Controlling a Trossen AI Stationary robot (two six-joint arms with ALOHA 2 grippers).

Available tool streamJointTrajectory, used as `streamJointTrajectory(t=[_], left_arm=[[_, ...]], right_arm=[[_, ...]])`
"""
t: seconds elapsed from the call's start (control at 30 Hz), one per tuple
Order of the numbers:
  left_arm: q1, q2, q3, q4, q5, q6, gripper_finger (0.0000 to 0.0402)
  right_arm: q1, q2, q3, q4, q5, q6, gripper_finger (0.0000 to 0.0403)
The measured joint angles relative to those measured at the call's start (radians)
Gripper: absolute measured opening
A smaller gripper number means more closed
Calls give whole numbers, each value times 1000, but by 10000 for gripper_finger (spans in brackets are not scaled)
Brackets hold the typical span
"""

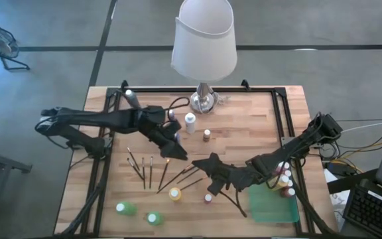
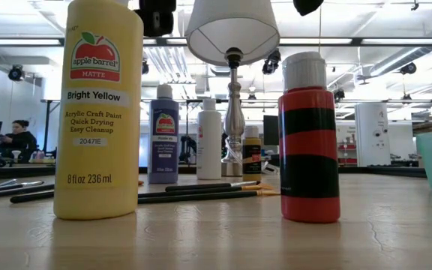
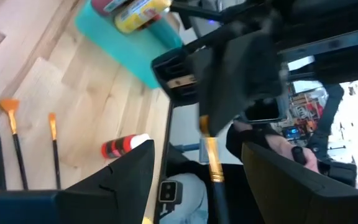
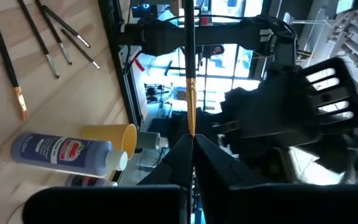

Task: Pick & Place Paint Supplies
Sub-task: Put the gold paint brush into the yellow cup

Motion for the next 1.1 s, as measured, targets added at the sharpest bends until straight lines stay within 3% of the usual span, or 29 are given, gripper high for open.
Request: streamJointTrajectory(t=[0.6,0.87,1.1], left_arm=[[0,69,0,117,132,-35,237],[-1,86,-1,118,148,-35,207],[0,99,-1,117,148,-33,157]], right_arm=[[-25,1,0,-1,32,10,8],[-35,1,0,-1,34,11,8],[-35,1,0,-1,34,11,8]])
